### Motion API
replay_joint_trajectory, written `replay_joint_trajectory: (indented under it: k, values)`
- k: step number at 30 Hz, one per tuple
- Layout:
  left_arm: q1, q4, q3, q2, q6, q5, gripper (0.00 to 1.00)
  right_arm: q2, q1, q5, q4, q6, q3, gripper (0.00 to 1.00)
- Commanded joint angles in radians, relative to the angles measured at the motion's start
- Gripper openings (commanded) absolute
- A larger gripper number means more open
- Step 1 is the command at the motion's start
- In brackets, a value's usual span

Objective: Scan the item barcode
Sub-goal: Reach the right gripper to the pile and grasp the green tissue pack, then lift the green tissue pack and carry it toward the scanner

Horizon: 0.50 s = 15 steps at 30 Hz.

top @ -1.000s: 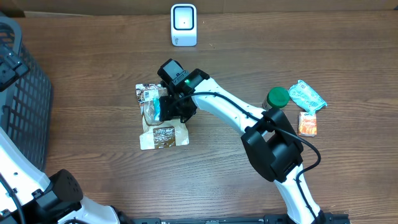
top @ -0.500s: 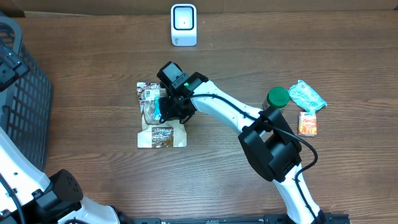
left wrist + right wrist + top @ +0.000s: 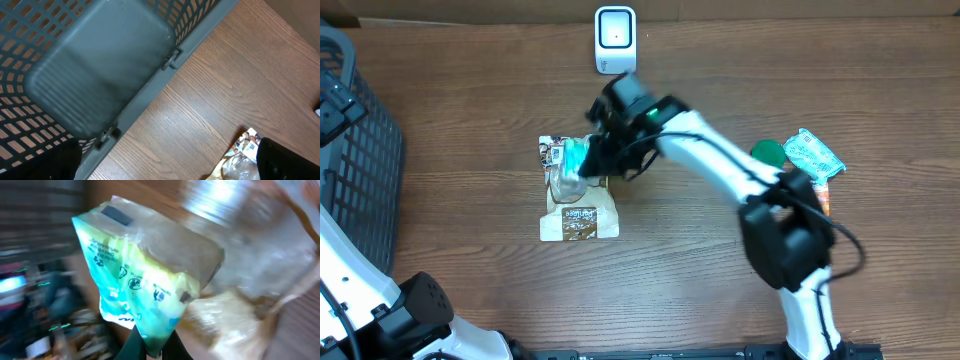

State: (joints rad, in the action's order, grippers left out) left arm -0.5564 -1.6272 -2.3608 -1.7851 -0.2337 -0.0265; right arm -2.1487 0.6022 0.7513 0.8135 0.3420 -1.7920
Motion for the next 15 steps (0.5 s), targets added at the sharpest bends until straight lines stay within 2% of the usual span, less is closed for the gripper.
replay_joint_trajectory:
  k: [1,4,10,15]
  values:
    - [0.001,0.003,0.004,0.005,-0.01,0.001,0.99,0.155,-0.076,0.331,-0.029,-0.059,-0.01,0.04]
    - [0.001,0.003,0.004,0.005,-0.01,0.001,1.0,0.178,-0.137,0.479,-0.063,-0.059,-0.01,0.04]
    - [0.001,0.003,0.004,0.005,-0.01,0.001,1.0,0.177,-0.213,0.606,-0.091,-0.055,-0.01,0.04]
    - [0.001,0.003,0.004,0.005,-0.01,0.001,1.0,0.178,-0.269,0.818,-0.156,-0.047,-0.01,0.04]
